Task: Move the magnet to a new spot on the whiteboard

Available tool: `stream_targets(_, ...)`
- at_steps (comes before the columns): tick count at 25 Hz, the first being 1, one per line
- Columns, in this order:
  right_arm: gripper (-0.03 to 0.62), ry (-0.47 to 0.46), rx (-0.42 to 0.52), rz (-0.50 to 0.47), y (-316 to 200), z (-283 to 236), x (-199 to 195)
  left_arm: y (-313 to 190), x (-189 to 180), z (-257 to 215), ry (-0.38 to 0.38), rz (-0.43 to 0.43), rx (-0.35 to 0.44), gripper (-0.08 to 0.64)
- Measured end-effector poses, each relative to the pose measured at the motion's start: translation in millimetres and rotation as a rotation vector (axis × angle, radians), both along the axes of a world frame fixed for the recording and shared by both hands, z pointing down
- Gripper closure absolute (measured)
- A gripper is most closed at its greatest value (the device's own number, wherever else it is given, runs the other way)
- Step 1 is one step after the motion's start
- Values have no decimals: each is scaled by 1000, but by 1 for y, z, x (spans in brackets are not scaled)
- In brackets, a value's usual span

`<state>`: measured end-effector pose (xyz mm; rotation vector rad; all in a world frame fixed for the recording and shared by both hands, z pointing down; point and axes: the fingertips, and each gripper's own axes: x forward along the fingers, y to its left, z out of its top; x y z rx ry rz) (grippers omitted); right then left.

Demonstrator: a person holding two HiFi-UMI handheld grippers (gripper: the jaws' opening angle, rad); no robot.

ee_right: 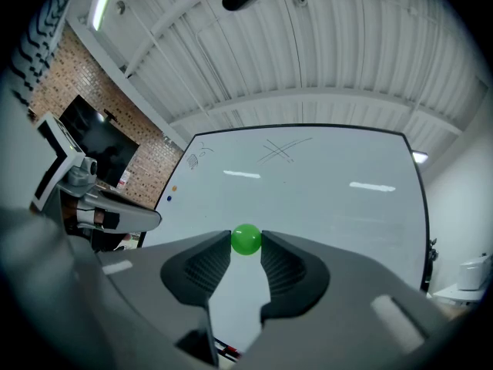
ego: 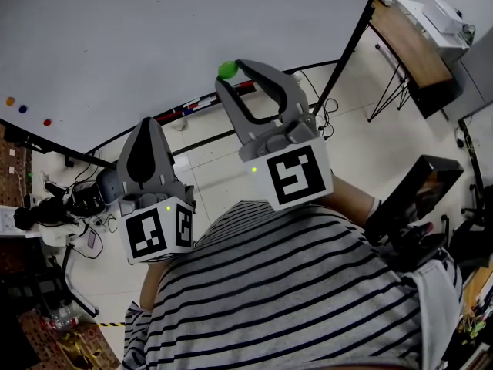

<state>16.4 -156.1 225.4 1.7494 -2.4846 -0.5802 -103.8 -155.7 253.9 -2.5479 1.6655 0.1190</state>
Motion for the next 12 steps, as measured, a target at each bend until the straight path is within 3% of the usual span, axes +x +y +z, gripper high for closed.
stream_targets(12, 469, 4, -12, -1, -2, 4, 0, -1, -1, 2, -2, -6, -3, 545)
